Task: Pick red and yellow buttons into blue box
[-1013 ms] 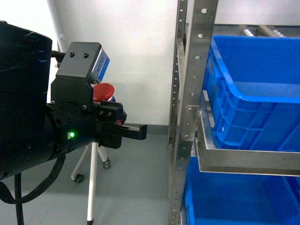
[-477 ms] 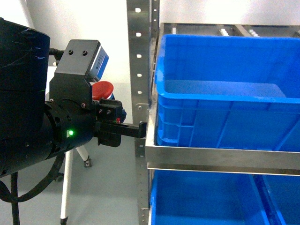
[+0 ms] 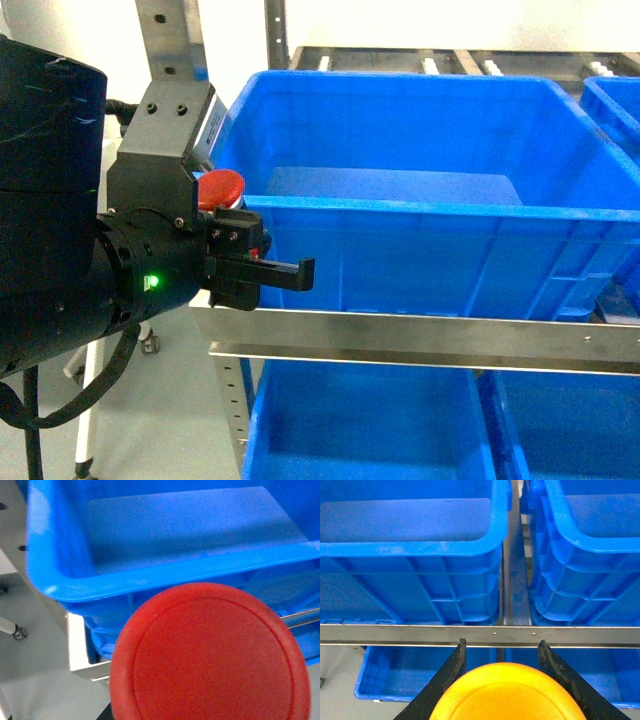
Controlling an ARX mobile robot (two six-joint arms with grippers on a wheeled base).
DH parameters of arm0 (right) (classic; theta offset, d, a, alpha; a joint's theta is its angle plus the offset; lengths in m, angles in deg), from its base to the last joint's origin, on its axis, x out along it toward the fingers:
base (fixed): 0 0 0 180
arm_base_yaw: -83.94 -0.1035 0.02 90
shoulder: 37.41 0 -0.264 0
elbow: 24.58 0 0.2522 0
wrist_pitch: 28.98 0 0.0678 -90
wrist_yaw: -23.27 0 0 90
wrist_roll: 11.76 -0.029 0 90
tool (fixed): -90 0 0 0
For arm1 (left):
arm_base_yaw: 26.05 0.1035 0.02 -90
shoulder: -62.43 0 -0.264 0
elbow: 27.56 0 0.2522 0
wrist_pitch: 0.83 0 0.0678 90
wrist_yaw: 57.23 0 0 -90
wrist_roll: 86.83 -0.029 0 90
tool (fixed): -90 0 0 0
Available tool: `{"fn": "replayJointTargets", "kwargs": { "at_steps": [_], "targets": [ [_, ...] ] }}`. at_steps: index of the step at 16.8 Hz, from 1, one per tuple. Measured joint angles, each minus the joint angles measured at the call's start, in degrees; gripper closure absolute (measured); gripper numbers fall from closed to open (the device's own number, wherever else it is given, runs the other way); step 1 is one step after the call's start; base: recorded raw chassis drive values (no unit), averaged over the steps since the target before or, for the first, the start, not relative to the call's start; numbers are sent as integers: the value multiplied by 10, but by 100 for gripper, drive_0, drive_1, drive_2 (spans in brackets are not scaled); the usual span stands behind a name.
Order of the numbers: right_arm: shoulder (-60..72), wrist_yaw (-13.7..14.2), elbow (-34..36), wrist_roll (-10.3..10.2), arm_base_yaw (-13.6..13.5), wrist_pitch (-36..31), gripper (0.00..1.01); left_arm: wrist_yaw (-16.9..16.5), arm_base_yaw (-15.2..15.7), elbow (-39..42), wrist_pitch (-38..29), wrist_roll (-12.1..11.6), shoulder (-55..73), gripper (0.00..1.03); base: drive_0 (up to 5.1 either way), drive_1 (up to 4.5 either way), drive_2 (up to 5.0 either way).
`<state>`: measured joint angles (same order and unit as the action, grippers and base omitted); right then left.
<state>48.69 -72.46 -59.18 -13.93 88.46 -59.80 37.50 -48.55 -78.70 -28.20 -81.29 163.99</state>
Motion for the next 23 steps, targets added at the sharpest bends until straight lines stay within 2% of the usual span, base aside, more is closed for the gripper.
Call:
{"fn": "replayJointTargets", "kwargs": {
  "at_steps": [14, 23],
  "targets": [
    [0, 0, 0, 0, 0, 0, 63, 0, 0, 0, 3, 0, 0, 78, 495, -242, -242],
    [0, -1, 0, 0, 0, 0, 63, 0, 0, 0, 3, 0, 0, 78, 492, -335, -134]
  ]
}}
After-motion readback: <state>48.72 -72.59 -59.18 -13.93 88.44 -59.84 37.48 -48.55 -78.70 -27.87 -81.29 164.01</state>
